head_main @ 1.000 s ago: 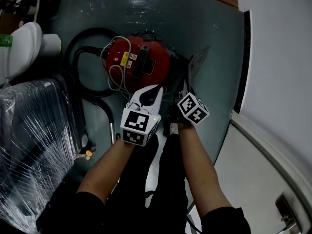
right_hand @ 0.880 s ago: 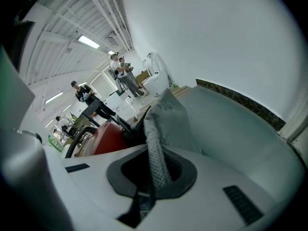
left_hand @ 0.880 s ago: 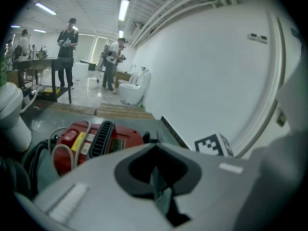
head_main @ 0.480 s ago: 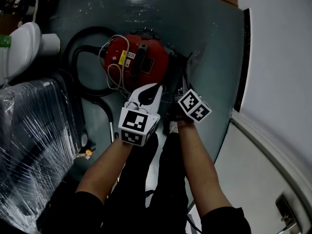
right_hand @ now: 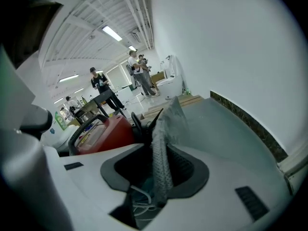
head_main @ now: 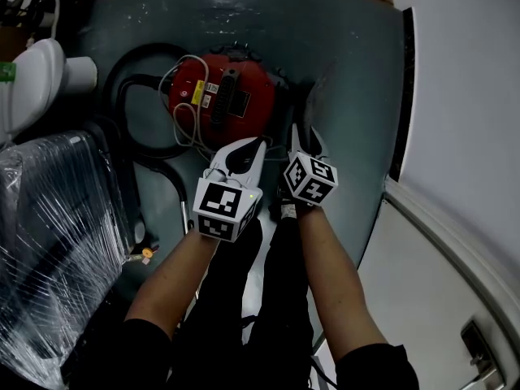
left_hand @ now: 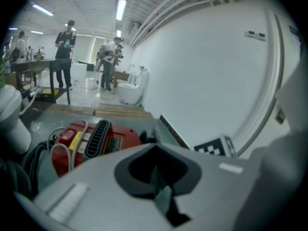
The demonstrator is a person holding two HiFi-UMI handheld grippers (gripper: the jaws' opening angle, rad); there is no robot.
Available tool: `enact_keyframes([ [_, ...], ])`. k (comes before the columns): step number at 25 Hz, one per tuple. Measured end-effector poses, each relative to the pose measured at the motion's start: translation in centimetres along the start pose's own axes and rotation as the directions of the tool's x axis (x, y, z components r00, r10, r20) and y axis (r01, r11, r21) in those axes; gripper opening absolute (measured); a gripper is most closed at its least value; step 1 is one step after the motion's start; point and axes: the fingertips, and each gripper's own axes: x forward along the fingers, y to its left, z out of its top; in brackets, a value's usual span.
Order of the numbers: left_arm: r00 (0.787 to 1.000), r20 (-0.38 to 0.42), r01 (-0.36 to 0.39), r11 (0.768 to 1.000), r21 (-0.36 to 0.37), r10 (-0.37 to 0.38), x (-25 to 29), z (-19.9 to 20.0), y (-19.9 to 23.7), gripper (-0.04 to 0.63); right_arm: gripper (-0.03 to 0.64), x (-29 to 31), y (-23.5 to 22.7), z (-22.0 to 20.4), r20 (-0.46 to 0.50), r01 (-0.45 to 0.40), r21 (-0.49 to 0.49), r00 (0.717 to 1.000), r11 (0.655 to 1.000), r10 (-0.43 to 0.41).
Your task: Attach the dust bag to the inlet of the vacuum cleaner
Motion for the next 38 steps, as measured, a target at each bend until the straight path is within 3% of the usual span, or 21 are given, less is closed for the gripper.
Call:
enact_keyframes([
  [7,1.0,0.016,-0.008,1.0,0.007,0.008,-0.5,0.8,-0.6,-0.005,0.166,-1.7,0.2,1.5,0.041,0.003,-0.034,0.999,0.999,-0.002],
  [12,0.999,0.024,-0.023,1.0,0.009,0.023,-1.1,1.8,-1.2,-0.004,0.161,-4.7,-0.1,3.7,0.104,0.051,-0.053,0.994,0.997,-0.046],
  [14,0.999,0.034,-0.027,1.0,0.005,0.027,-1.5,2.5,-1.6,-0.004,0.005,-6.2,0.0,4.7,0.111,0.063,-0.071,0.992,0.995,-0.055],
  [18,0.998,0.057,-0.04,0.999,-0.002,0.04,-2.5,4.6,-2.8,-0.005,-0.003,-9.3,1.6,6.9,0.105,0.021,-0.116,0.994,0.993,-0.008],
  [27,0.99,0.127,-0.065,0.998,0.021,0.062,-7.2,12.3,-7.1,-0.005,-0.003,-18.7,5.3,14.4,0.144,-0.038,-0.15,0.988,0.988,0.06],
  [34,0.981,0.182,-0.081,0.996,0.036,0.073,-12.0,21.1,-12.0,-0.005,-0.003,-26.6,7.2,24.7,0.245,-0.003,-0.214,0.968,0.977,0.056],
  [38,0.978,0.199,-0.07,0.997,0.035,0.062,-15.0,25.8,-16.5,-0.005,-0.003,-31.8,8.5,29.6,0.272,-0.024,-0.207,0.959,0.978,0.081],
])
